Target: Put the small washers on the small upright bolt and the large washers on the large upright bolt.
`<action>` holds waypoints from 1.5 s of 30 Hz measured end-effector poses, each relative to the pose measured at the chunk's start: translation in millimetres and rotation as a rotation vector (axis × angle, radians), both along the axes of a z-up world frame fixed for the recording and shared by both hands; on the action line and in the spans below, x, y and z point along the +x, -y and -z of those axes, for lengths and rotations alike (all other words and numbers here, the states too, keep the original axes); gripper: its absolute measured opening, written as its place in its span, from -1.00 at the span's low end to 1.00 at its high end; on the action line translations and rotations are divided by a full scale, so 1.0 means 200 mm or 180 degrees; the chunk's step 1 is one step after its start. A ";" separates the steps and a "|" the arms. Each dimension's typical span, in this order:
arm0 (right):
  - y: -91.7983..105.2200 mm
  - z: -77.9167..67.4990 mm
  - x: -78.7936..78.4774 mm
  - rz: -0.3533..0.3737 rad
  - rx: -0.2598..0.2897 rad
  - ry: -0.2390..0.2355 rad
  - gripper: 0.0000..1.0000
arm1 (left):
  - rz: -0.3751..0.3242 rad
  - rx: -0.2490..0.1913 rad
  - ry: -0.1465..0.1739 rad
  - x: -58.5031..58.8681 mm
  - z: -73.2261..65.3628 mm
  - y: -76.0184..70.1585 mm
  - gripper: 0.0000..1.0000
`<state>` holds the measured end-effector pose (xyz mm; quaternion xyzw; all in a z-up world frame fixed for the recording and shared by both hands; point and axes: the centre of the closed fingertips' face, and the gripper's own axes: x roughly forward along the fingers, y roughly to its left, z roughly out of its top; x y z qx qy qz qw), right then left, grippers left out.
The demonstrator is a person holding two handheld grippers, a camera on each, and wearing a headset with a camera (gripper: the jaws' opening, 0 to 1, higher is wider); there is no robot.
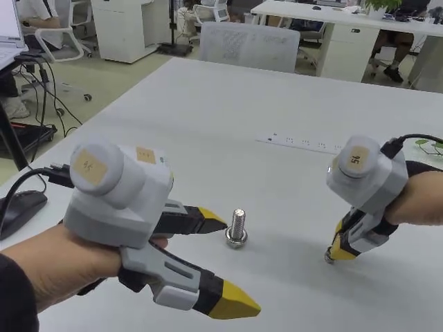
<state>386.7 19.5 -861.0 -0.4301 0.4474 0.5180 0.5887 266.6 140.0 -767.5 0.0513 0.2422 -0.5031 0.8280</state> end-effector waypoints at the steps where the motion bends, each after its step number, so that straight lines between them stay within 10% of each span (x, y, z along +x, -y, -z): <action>1: 0.00 0.00 0.00 0.0003 0.0001 -0.0003 -0.74 | 0.0000 0.0000 0.0000 0.00 0.00 0.00 0.48; 45: 0.00 0.03 0.00 -0.0052 -0.0007 0.0018 -0.69 | 0.0013 -0.0007 -0.0008 0.00 0.00 0.01 0.48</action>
